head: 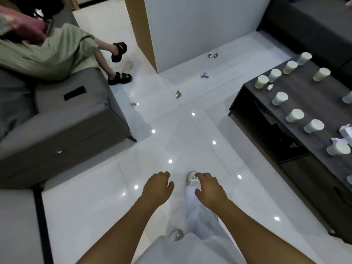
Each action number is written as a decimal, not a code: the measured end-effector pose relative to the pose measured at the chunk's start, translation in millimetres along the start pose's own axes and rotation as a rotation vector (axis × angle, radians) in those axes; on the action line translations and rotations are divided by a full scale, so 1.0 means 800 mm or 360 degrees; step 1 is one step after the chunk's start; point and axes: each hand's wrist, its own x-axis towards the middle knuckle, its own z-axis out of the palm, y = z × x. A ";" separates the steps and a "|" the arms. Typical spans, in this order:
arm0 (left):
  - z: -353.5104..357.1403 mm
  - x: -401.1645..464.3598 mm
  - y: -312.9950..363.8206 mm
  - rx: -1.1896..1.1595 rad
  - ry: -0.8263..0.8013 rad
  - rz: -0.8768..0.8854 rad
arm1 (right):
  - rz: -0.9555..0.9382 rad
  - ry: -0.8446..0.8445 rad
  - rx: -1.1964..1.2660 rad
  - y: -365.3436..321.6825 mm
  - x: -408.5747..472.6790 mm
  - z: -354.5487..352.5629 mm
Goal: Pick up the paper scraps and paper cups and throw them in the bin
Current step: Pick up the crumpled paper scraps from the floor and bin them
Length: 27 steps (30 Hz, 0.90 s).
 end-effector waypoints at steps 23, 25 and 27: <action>-0.254 0.433 -0.125 -0.0463 0.0030 -0.0603 | -0.0259 -0.0283 -0.0302 -0.218 0.526 -0.275; -0.271 0.469 -0.147 -0.0484 0.0024 -0.0635 | -0.0280 -0.0297 -0.0314 -0.243 0.569 -0.281; -0.286 0.505 -0.169 -0.0507 0.0023 -0.0688 | -0.0298 -0.0316 -0.0316 -0.267 0.612 -0.286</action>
